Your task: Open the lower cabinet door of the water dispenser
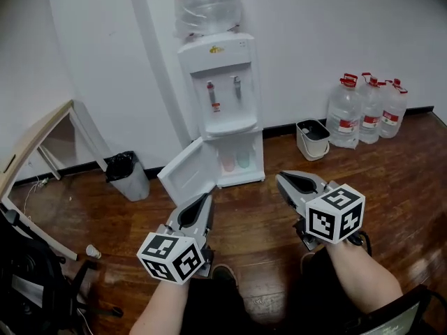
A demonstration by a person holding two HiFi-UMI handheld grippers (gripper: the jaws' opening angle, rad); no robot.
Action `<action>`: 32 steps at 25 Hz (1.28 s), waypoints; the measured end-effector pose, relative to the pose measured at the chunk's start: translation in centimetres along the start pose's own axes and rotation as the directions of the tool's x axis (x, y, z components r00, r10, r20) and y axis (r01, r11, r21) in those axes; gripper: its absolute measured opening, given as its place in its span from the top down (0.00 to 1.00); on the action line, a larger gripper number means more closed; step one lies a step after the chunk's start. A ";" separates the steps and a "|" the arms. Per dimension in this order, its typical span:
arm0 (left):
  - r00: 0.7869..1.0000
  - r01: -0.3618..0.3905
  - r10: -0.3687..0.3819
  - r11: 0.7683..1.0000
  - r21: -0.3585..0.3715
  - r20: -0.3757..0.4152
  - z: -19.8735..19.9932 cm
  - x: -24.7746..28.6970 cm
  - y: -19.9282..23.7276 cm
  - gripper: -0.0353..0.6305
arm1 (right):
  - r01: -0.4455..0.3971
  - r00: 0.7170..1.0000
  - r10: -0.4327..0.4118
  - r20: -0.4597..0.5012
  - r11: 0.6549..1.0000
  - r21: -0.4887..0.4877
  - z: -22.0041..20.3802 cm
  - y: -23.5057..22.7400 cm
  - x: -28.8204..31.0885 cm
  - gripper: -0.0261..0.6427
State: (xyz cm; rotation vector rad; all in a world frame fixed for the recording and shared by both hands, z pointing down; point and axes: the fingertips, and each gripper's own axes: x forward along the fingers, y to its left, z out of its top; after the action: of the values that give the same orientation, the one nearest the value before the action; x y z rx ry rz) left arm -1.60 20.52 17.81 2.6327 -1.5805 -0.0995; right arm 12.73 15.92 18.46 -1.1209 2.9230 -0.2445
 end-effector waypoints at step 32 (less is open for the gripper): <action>0.998 0.030 -0.022 0.989 0.145 -0.054 1.8 7.0 6.5 0.97 | -0.021 0.993 0.024 0.114 0.999 -0.034 4.2 -2.9 8.3 0.96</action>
State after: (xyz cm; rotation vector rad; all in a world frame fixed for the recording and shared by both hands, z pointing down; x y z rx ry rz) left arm -4.22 11.26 16.45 2.7404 -1.5952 0.0867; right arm 8.70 7.61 15.18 -1.0675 2.8475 -0.1281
